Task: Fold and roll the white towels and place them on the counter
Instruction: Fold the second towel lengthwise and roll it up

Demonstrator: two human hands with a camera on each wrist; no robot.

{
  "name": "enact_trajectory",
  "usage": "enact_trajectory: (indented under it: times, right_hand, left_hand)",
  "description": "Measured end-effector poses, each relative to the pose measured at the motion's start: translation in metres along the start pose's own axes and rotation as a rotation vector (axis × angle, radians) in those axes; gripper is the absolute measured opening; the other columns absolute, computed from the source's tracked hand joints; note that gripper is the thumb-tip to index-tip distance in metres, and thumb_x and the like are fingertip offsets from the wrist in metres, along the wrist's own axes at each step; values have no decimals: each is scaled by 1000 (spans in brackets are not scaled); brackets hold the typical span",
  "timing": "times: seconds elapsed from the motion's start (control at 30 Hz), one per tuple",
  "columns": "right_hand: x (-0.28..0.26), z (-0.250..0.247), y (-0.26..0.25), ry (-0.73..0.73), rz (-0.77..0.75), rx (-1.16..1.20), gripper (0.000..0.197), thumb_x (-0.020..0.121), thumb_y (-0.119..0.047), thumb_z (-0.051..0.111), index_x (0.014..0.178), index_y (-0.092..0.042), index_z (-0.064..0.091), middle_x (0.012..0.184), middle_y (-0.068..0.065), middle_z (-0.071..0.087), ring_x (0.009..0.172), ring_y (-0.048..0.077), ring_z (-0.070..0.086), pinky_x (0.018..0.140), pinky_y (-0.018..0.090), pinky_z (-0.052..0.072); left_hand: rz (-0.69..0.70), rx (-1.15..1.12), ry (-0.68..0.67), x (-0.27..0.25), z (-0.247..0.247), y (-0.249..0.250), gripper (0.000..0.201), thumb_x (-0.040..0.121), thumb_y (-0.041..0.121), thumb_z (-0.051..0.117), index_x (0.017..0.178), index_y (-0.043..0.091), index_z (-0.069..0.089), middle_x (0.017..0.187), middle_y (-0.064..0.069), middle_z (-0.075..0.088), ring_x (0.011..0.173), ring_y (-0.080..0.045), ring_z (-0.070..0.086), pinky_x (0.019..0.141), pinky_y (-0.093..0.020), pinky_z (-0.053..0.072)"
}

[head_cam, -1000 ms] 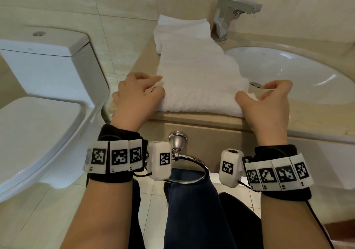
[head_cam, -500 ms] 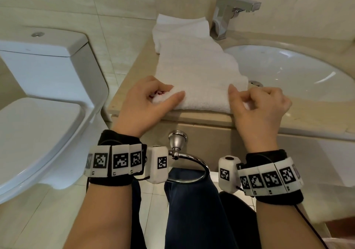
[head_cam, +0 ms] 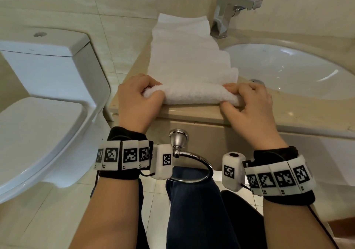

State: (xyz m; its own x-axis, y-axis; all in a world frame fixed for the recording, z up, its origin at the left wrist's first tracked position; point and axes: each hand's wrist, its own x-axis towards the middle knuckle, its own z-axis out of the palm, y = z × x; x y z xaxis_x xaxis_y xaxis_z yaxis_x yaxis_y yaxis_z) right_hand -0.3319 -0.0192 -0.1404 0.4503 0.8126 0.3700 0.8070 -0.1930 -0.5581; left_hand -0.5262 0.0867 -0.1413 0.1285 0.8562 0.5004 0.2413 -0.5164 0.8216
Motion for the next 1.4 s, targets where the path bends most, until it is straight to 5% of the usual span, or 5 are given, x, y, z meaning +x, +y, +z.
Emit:
enact_trajectory:
  times: [0.2, 0.7, 0.9, 1.1, 1.4]
  right_hand:
    - [2, -4, 3, 20, -26, 122, 23, 86, -41, 56, 108, -37, 60, 104, -4, 54, 112, 21, 42, 93, 38, 40]
    - [30, -7, -11, -2, 139, 78, 36, 98, -48, 33, 110, -16, 44, 104, 6, 54, 103, 26, 44, 96, 38, 30]
    - [32, -6, -8, 68, 237, 190, 30, 89, -39, 53, 98, -11, 48, 76, -12, 44, 81, 19, 45, 70, 28, 31]
    - [38, -4, -8, 58, 268, 109, 28, 83, -37, 54, 90, -10, 52, 73, -7, 45, 81, 22, 47, 70, 29, 32]
    - [33, 2, -11, 281, 0, 130, 16, 80, -19, 62, 88, -22, 48, 97, -3, 50, 99, 21, 48, 94, 41, 38]
  left_hand:
    - [-149, -88, -8, 4, -6, 4, 15, 70, 26, 48, 74, 37, 58, 72, 15, 56, 79, -16, 56, 70, -55, 53]
    - [-228, 5, -104, 11, -8, 10, 13, 91, 37, 41, 83, 30, 48, 78, 13, 47, 73, -2, 45, 76, -42, 45]
    - [-235, 4, -9, 18, -8, 0, 40, 71, 35, 58, 68, -4, 56, 68, -2, 42, 72, -12, 41, 66, -28, 34]
    - [-272, 99, -14, 20, -6, 0, 8, 66, 35, 53, 64, 28, 57, 87, 16, 43, 105, -16, 40, 82, -20, 35]
    - [-28, -26, -51, 14, -5, 3, 21, 83, 8, 64, 90, 27, 60, 94, 5, 61, 74, 4, 52, 70, -5, 40]
